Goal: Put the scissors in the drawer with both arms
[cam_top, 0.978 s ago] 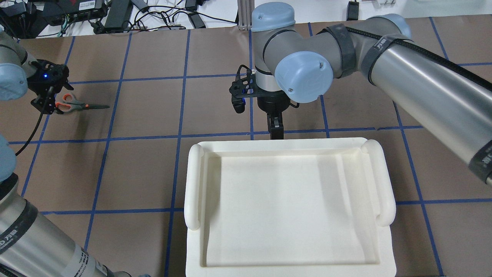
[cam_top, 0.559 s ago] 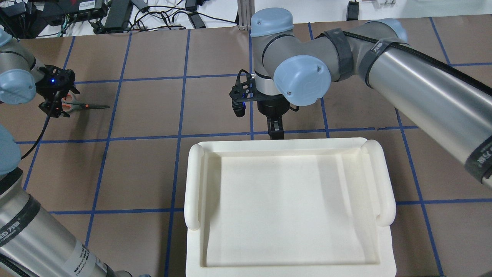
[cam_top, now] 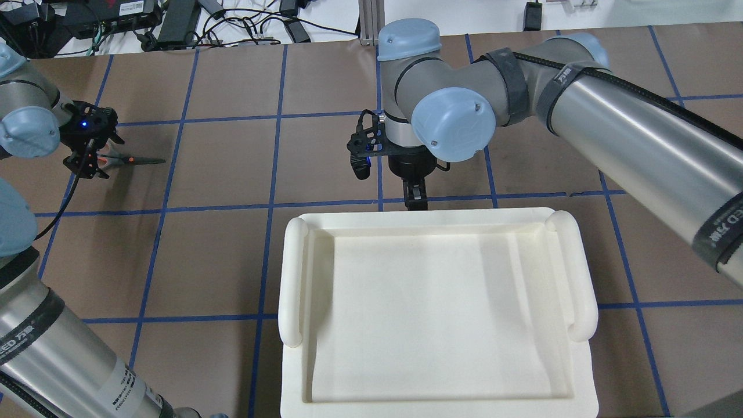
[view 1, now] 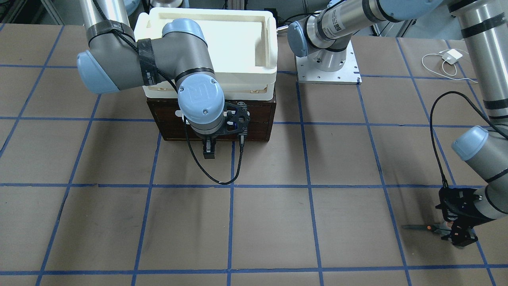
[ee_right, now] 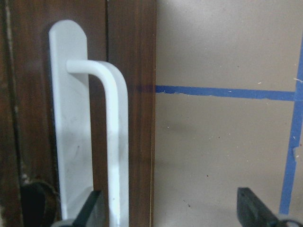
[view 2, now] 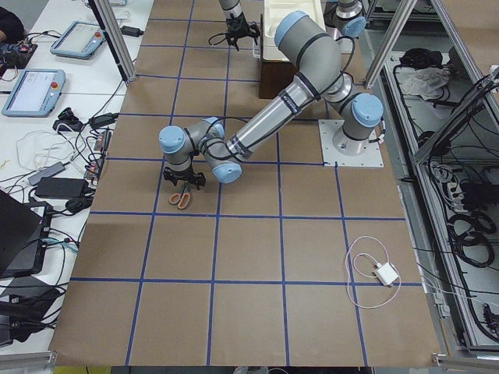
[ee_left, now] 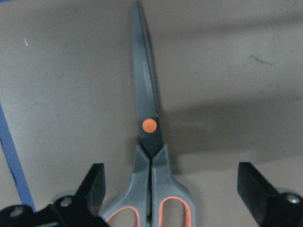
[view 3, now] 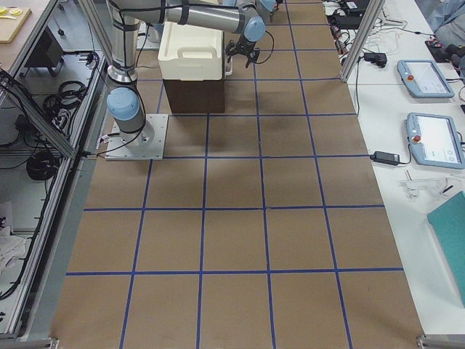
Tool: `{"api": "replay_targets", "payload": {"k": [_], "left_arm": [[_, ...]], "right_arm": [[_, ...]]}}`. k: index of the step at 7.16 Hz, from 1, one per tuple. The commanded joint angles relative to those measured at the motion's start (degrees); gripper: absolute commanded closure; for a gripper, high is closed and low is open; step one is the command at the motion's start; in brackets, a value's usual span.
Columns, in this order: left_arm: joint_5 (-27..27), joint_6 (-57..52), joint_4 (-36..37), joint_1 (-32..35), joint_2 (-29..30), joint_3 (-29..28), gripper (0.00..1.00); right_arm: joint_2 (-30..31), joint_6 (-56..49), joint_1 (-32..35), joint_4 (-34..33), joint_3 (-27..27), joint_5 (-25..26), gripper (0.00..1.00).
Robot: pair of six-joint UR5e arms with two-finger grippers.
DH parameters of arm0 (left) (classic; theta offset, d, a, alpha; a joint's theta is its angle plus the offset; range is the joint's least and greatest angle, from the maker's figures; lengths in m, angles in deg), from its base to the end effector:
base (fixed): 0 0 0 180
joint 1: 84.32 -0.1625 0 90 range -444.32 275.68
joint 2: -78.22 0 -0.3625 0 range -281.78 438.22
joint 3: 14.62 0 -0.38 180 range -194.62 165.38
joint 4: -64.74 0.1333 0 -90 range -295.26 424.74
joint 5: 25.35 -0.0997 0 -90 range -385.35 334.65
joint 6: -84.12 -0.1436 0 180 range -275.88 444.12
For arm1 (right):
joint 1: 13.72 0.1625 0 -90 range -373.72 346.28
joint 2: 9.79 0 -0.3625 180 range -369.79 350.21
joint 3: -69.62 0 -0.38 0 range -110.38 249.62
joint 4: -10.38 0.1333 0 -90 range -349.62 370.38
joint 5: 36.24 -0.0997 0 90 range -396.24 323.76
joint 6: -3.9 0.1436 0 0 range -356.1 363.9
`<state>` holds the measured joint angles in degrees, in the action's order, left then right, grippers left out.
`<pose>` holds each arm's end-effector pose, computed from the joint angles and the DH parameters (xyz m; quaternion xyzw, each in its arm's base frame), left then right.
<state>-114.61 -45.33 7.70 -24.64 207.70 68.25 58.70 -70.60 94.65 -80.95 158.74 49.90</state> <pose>0.2128 -0.6317 0.0964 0.7611 0.6485 -0.0073 0.0041 0.3044 -0.4630 0.1977 -0.7100 0.6831 0.1322 0.1081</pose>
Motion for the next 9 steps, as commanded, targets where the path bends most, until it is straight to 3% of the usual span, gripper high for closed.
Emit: {"api": "replay_targets", "payload": {"k": [1,7,8,9], "left_arm": [[0.1,-0.3,0.0,0.1,0.7,-0.2,0.0],[0.2,-1.2,2.0,0.1,2.2,-0.2,0.07],[0.2,-1.9,2.4,0.2,2.3,-0.2,0.16],[0.1,-2.3,2.7,0.3,1.9,-0.2,0.65]], "right_arm": [[-0.8,-0.3,0.0,-0.4,0.0,0.0,0.0],[-1.4,-2.7,0.0,-6.8,0.1,0.0,0.0],[-1.5,-2.8,0.0,-8.7,0.1,-0.1,0.0],[-1.6,-2.9,0.0,-10.0,0.0,0.0,0.0]]}}
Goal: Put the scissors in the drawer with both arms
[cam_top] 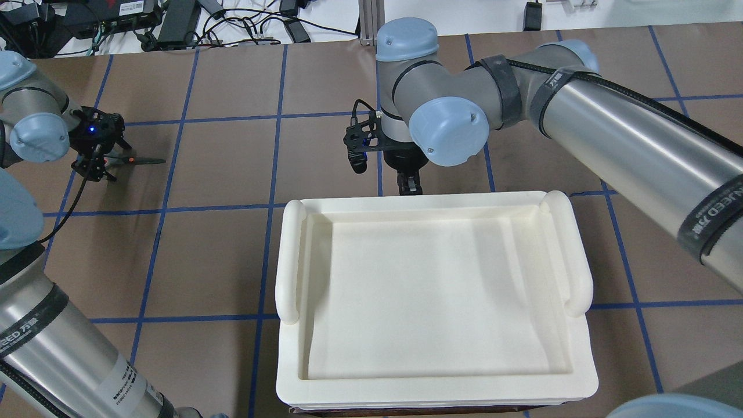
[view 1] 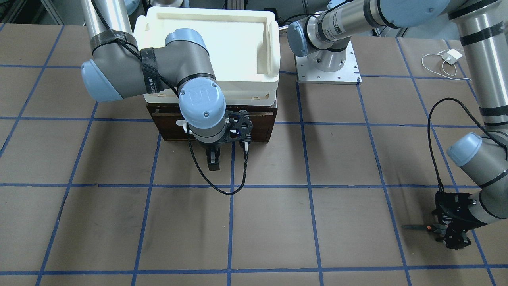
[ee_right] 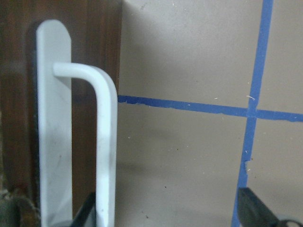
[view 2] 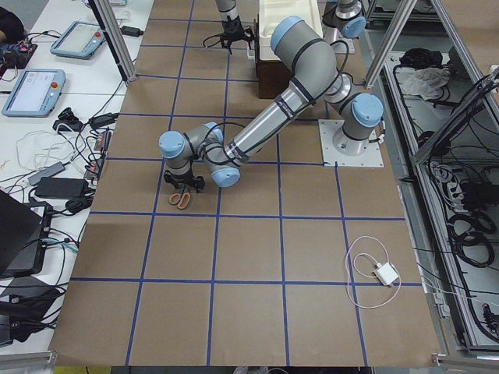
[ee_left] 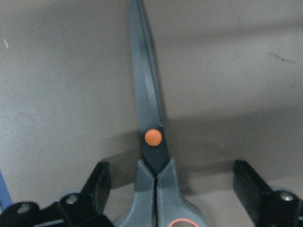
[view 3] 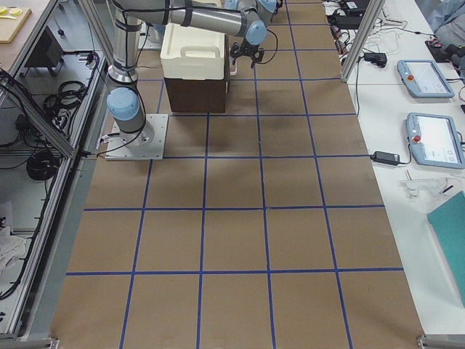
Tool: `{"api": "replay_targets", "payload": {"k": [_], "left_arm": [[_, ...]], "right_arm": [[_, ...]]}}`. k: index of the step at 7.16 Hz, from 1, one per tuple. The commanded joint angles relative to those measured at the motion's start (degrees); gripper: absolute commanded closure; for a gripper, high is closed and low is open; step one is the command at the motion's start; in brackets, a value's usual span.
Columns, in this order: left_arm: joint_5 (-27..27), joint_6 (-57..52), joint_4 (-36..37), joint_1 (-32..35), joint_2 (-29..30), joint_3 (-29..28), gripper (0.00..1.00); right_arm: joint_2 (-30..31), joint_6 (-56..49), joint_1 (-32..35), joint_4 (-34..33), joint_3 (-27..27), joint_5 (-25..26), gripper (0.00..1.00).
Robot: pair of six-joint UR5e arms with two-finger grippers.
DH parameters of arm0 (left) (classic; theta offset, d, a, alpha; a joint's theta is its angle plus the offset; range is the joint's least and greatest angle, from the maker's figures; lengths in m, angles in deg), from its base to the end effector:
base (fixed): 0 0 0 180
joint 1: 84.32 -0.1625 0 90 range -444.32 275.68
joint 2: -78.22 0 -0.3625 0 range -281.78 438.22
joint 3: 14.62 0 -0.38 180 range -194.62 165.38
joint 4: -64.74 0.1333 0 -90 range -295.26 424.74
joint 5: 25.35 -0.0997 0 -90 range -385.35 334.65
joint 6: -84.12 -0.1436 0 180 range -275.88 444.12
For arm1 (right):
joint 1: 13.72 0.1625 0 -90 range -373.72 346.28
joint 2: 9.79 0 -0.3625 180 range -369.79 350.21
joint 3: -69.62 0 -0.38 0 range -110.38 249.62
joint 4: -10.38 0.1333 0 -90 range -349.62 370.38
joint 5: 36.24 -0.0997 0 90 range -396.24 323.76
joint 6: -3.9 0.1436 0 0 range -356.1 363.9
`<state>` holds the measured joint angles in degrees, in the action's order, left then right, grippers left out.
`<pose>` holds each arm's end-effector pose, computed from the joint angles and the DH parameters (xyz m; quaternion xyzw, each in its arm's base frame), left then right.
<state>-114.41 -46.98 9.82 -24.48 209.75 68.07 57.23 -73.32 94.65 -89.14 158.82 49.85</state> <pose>0.2125 -0.6357 0.0781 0.7713 0.6364 -0.0093 0.0061 0.3121 -0.4857 0.1911 -0.7333 0.6701 0.0793 0.0837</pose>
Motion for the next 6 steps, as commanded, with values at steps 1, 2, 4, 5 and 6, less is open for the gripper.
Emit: {"api": "replay_targets", "payload": {"k": [1,2,4,5,6], "left_arm": [[-0.4,-0.7,0.5,0.5,-0.7,0.0,1.0],[-0.3,-0.7,0.4,0.8,-1.0,0.0,1.0],[-0.2,-0.6,-0.2,1.8,-2.8,0.0,1.0],[-0.5,-0.5,-0.5,3.1,-4.0,0.0,1.0],[-0.3,-0.4,-2.5,3.5,-5.3,0.0,1.0]], "right_arm": [[-0.5,-0.6,-0.2,-2.3,-0.2,0.0,0.0],[-0.6,-0.6,0.0,-2.8,-0.6,0.0,0.0],[-0.7,-1.4,-0.3,-3.9,-0.7,0.0,0.0],[-0.7,-1.8,-0.9,-3.9,-0.9,0.0,0.0],[-0.7,-2.2,-1.0,-4.8,-0.9,0.0,0.0]]}}
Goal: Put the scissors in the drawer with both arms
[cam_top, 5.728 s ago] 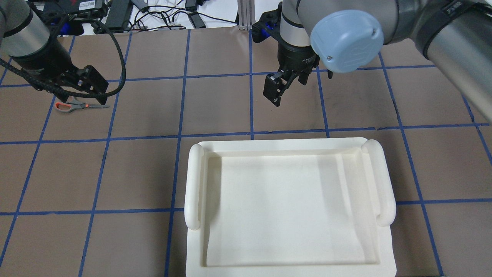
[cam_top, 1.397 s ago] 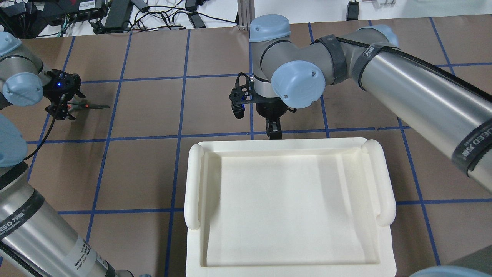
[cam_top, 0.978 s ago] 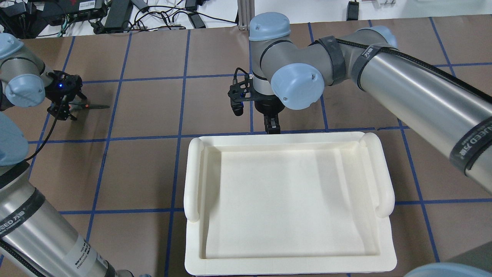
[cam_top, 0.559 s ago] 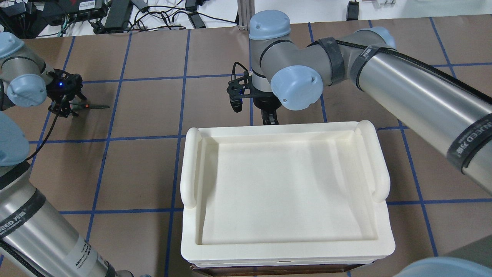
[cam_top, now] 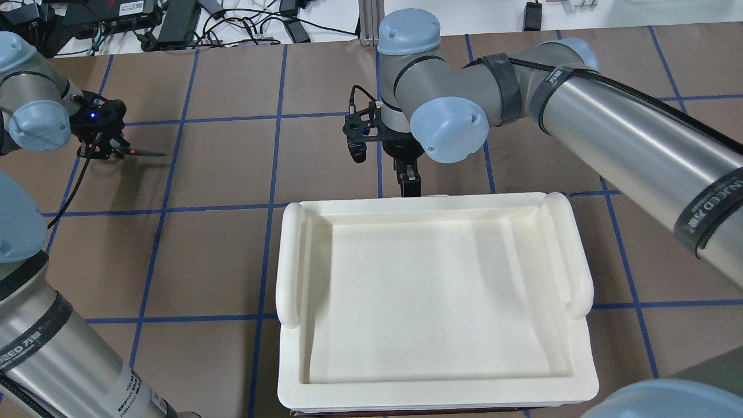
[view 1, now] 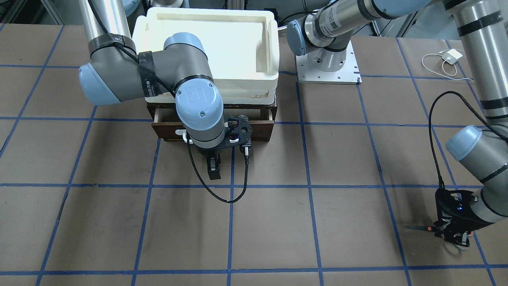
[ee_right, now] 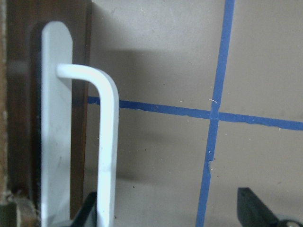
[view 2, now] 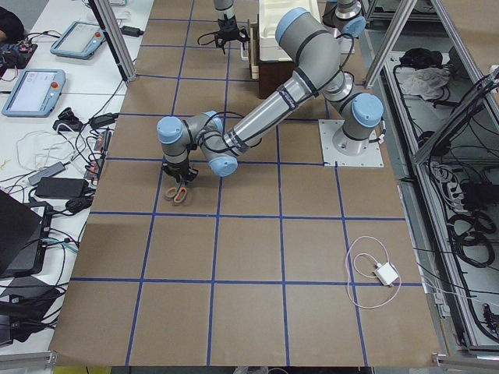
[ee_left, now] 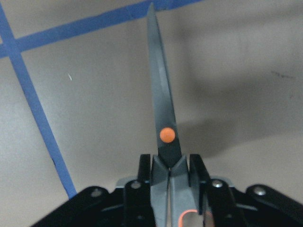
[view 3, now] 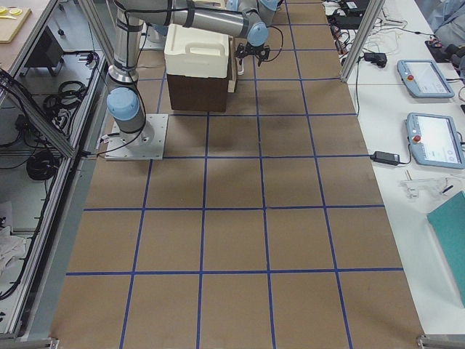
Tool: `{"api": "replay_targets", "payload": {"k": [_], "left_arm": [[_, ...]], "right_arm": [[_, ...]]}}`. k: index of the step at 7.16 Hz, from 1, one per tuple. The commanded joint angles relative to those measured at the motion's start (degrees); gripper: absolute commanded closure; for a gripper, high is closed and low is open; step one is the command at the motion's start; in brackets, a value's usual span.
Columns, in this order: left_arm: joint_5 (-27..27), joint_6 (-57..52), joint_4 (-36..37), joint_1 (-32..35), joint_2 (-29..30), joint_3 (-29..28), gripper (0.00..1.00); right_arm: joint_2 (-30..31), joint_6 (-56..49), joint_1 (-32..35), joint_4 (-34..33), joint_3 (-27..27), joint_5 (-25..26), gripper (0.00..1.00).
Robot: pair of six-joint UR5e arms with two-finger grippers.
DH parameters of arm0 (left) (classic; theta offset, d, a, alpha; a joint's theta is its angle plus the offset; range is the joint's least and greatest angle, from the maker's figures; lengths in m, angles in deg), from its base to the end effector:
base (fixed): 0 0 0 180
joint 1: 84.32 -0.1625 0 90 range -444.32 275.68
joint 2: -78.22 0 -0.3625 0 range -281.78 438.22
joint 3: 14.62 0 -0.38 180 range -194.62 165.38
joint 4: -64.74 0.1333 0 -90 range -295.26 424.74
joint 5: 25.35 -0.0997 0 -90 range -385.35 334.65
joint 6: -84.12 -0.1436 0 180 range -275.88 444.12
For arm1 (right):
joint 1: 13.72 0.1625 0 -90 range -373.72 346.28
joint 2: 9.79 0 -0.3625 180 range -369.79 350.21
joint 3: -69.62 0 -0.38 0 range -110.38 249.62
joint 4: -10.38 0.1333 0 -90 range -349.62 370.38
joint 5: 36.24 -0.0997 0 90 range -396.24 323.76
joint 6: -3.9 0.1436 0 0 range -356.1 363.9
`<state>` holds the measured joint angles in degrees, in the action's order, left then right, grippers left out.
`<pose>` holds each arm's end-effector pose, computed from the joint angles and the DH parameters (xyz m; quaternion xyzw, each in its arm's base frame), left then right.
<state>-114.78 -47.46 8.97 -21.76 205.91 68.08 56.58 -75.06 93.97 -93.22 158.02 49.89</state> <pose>0.1839 -0.6465 0.1205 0.7884 0.6142 -0.0110 0.0320 0.3110 -0.5045 0.1957 -0.7428 0.6646 0.0460 0.0664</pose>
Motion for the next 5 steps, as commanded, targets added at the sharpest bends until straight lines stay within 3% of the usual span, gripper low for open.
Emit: {"api": "replay_targets", "payload": {"k": [1,5], "left_arm": [[0.1,0.4,-4.8,1.1,-3.7,0.0,1.0],[-1.4,3.6,-22.9,1.1,-13.1,-0.1,1.0]], "right_arm": [[0.0,-0.5,-0.5,-1.9,-0.2,-0.1,0.0],[-1.5,0.0,-1.7,-1.9,-3.4,-0.2,0.0]]}}
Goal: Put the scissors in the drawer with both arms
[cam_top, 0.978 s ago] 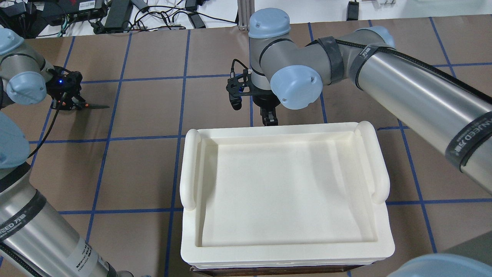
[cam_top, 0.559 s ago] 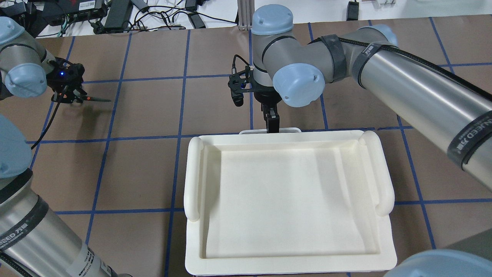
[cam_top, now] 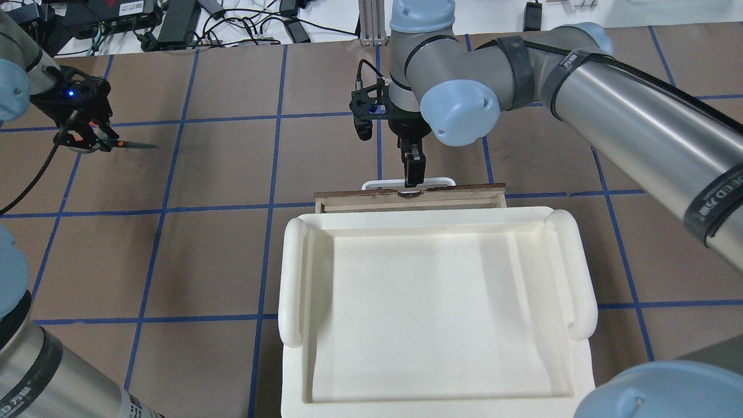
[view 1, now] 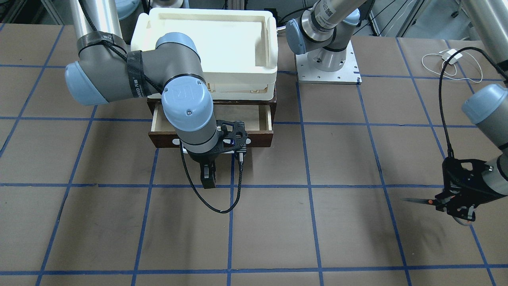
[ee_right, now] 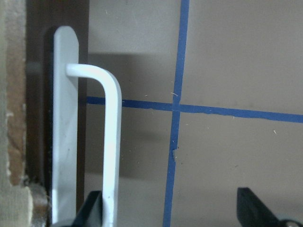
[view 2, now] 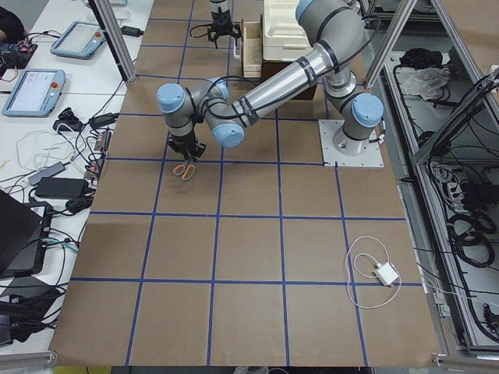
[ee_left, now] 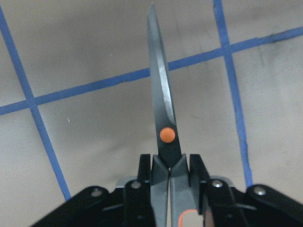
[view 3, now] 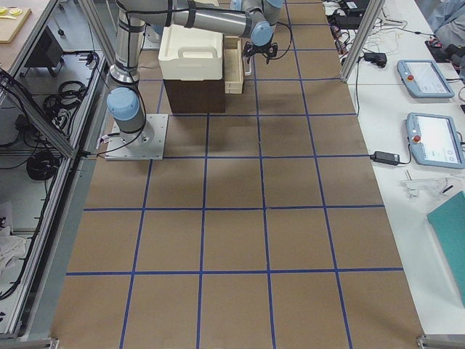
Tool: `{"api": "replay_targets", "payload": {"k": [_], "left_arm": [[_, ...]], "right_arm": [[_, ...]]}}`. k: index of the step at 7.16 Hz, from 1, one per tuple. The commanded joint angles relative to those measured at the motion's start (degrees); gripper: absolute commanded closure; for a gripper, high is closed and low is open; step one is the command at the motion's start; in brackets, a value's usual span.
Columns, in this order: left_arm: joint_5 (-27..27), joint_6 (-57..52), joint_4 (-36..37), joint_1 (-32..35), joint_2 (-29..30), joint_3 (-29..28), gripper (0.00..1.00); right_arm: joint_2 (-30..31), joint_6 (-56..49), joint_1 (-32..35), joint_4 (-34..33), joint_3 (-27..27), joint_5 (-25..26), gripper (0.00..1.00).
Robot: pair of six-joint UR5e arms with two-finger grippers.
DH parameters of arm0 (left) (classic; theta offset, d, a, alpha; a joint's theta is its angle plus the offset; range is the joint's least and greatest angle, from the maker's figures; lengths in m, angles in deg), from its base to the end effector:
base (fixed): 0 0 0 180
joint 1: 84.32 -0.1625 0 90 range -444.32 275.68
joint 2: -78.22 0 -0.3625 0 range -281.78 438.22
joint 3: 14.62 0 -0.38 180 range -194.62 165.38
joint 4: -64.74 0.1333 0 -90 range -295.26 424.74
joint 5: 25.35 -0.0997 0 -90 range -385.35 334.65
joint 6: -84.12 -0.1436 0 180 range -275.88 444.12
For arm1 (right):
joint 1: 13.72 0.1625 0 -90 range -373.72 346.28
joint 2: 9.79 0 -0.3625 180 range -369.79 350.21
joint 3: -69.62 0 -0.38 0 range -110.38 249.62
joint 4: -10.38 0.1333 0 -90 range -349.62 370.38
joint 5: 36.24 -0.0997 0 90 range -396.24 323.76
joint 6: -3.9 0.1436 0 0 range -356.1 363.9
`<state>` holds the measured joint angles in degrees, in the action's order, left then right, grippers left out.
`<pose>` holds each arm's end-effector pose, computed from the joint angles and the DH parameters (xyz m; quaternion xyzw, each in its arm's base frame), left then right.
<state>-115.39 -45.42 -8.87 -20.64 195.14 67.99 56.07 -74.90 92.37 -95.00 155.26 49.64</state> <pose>0.1528 -0.6094 0.2098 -0.7835 -0.6208 -0.0061 0.0267 0.3027 -0.5312 0.2142 -0.7347 0.6764 0.0141 0.0506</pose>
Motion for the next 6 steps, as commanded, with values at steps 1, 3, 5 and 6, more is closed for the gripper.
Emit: {"api": "replay_targets", "payload": {"k": [1,3,5,6], "left_arm": [[-0.3,1.7,-5.2,0.0,-2.8,0.1,1.0],[-0.1,1.7,-5.2,0.0,-2.6,0.1,1.0],[-0.1,1.7,-5.2,0.0,-2.7,0.1,1.0],[-0.1,1.7,-5.2,0.0,-2.6,0.1,1.0]], "right_arm": [[-1.6,-0.4,-0.1,-0.2,-0.6,0.0,0.0],[-1.6,-0.6,-0.2,-0.2,-0.7,0.0,0.0],[-2.5,-0.7,-0.2,-0.2,-0.6,0.1,0.0],[-3.2,-0.7,-0.2,-0.3,-0.6,0.1,0.0]]}}
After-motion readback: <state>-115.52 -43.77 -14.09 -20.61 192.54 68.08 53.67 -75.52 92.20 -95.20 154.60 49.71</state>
